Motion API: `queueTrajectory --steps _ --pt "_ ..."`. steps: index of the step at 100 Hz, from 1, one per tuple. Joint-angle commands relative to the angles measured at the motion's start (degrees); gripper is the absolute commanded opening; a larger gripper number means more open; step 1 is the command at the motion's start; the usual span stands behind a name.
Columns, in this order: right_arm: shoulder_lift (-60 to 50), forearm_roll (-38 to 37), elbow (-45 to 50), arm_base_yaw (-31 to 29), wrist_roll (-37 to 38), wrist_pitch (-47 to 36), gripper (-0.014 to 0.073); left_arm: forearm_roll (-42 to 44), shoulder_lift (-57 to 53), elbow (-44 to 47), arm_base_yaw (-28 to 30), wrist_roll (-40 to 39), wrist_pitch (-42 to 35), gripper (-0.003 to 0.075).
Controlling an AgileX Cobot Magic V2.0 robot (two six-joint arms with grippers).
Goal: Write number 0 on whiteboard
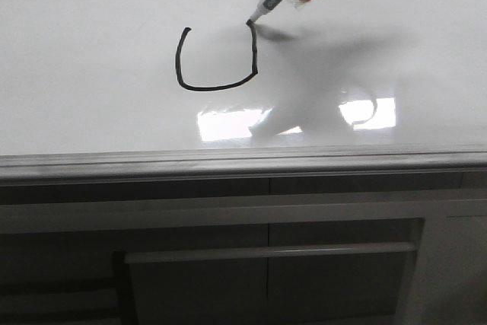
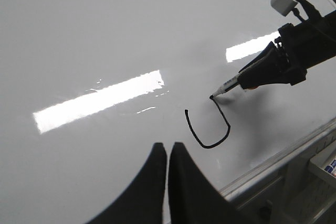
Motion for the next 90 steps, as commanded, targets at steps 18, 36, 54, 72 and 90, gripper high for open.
queueTrajectory --steps 18,36,54,72,90 --pt "1.4 -1.1 -4.2 2.6 -0.2 -2.7 -0.0056 0.0 0.7 -1.3 0.1 -0.7 -4.3 -0.0020" --pt "3.3 -1.1 -5.4 5.0 -0.2 -1.9 -0.0055 0.0 0.7 -1.3 0.1 -0.7 -4.3 -0.0020" --pt "4.6 -1.1 -5.4 5.9 -0.2 -2.0 -0.0055 -0.1 0.7 -1.3 0.1 -0.7 -4.3 -0.0020" --pt "4.8 -1.1 -5.4 5.9 -0.2 -2.5 -0.0055 -0.3 0.7 -1.3 0.1 -0.7 -4.3 -0.0020" --pt "5.1 -1.1 -5.4 5.9 -0.2 -2.6 -0.0055 -0.3 0.7 -1.3 0.1 -0.7 -4.3 -0.0020"
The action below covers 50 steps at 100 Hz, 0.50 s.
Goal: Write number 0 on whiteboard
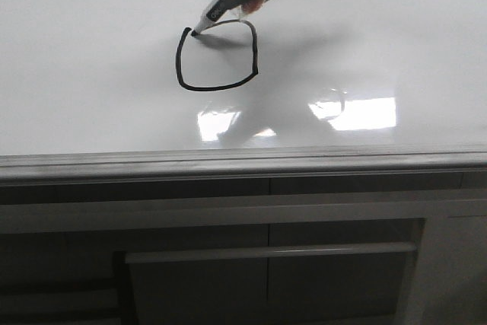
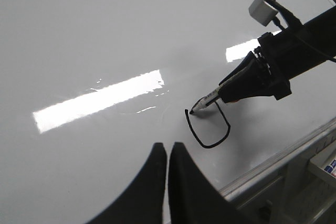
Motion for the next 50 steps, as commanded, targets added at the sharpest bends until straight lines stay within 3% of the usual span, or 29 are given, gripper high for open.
queueTrajectory --steps 1,50 --pt "-0.2 -1.5 -1.4 -1.3 -0.2 -2.5 -0.0055 -0.2 0.7 -1.3 0.0 -0.7 -4.3 -0.0020" --pt "0.8 -1.2 -1.5 0.2 -0.2 -0.3 -0.0056 -0.3 0.7 -1.3 0.0 -0.7 -4.3 -0.0020"
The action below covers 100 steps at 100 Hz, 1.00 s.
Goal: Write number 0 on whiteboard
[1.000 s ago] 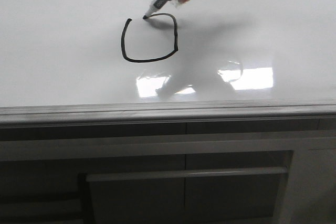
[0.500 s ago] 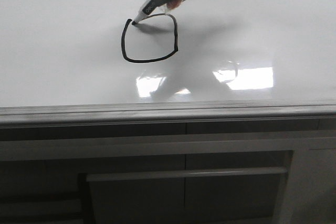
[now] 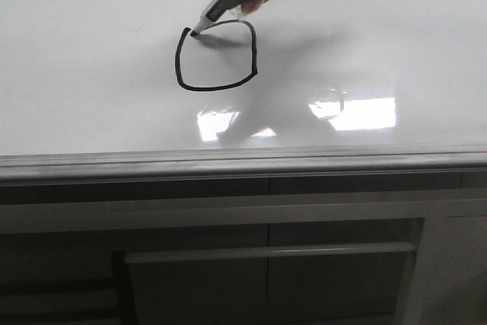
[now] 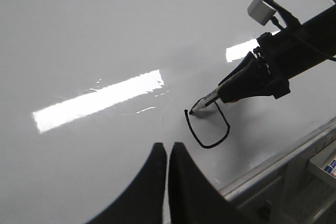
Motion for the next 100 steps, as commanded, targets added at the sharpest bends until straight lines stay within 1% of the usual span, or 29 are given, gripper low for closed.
queueTrajectory --steps 1,41,53,83,100 --pt "0.1 -1.9 -0.9 0.3 -0.2 -1.2 -0.0056 -0.2 0.7 -1.3 0.0 -0.7 -4.3 -0.0020" --pt "0.0 -1.9 -0.9 0.5 -0.2 0.3 -0.0056 -0.2 0.7 -1.3 0.0 -0.7 -4.3 -0.0020" --pt "-1.9 -1.8 -2.4 0.5 -0.2 1.6 -0.0057 -0.2 0.7 -1.3 0.0 -0.7 -4.3 -0.0020" --pt "-12.0 -1.2 -15.0 4.4 -0.5 14.7 -0.0059 -0.2 0.7 -1.3 0.0 -0.7 -4.3 -0.0020" --pt "-17.2 -1.2 -16.1 5.0 -0.5 19.0 -0.0059 -1.2 0.9 -1.6 0.0 -0.5 -4.6 -0.0020"
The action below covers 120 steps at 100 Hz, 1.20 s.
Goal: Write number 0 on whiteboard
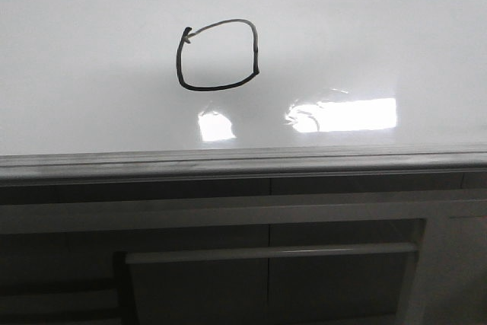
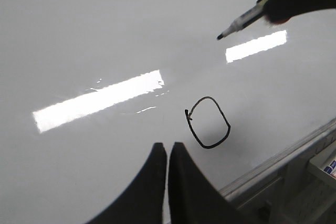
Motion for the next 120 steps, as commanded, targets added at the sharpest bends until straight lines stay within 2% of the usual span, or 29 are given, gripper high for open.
queueTrajectory --steps 1,11,18,25,28,35,40,49,63,72,87,111,120 --pt "-3.9 0.2 -2.0 0.0 -0.5 0.7 -0.0059 -1.1 0.9 -1.8 0.0 -0.3 -4.6 -0.0020" --pt "-4.8 0.2 -0.7 0.0 -1.1 6.2 -0.0059 -4.9 3.2 -3.5 -0.2 0.9 -2.7 -0.0017" --pt "-4.8 0.2 0.7 0.0 -2.9 10.0 -0.0059 -9.6 6.6 -5.9 -1.1 7.3 1.0 0.0020" --pt "-4.8 0.3 2.7 0.8 -4.3 11.1 -0.0059 -16.2 10.8 -9.0 -2.2 17.4 4.7 0.0130" --pt "-4.8 0.3 3.3 1.5 -4.8 11.2 -0.0059 -18.5 13.0 -10.2 -2.6 21.3 6.1 0.0201" --pt "-4.8 0.3 4.1 3.7 -6.5 11.2 -0.0059 -23.6 17.4 -13.3 -3.5 27.0 8.8 0.0331" --pt "-4.7 0.3 4.2 5.8 -8.4 11.2 -0.0059 -27.2 20.3 -15.5 -4.3 30.4 10.2 0.0380" --pt "-4.3 0.3 4.2 10.3 -10.9 11.1 -0.0059 -33.3 24.9 -18.5 -6.2 38.7 13.1 0.0387" --pt "-3.1 0.3 4.2 15.2 -11.1 10.9 -0.0059 -40.4 30.9 -22.3 -9.9 45.3 17.9 0.0387" --pt "-2.7 0.3 4.2 17.1 -11.1 10.1 -0.0059 -40.9 33.9 -24.0 -12.6 45.4 19.7 0.0387" --pt "-2.7 0.5 4.2 19.2 -11.1 10.0 -0.0059 -40.9 36.6 -25.2 -16.1 45.4 18.3 0.0387" --pt "-2.7 3.1 4.2 19.6 -11.1 10.8 -0.0059 -40.9 38.0 -25.2 -16.7 45.4 17.7 0.0384" --pt "-2.7 3.5 4.2 20.2 -11.1 10.9 -0.0059 -40.9 38.0 -25.2 -16.7 45.4 17.4 0.0357"
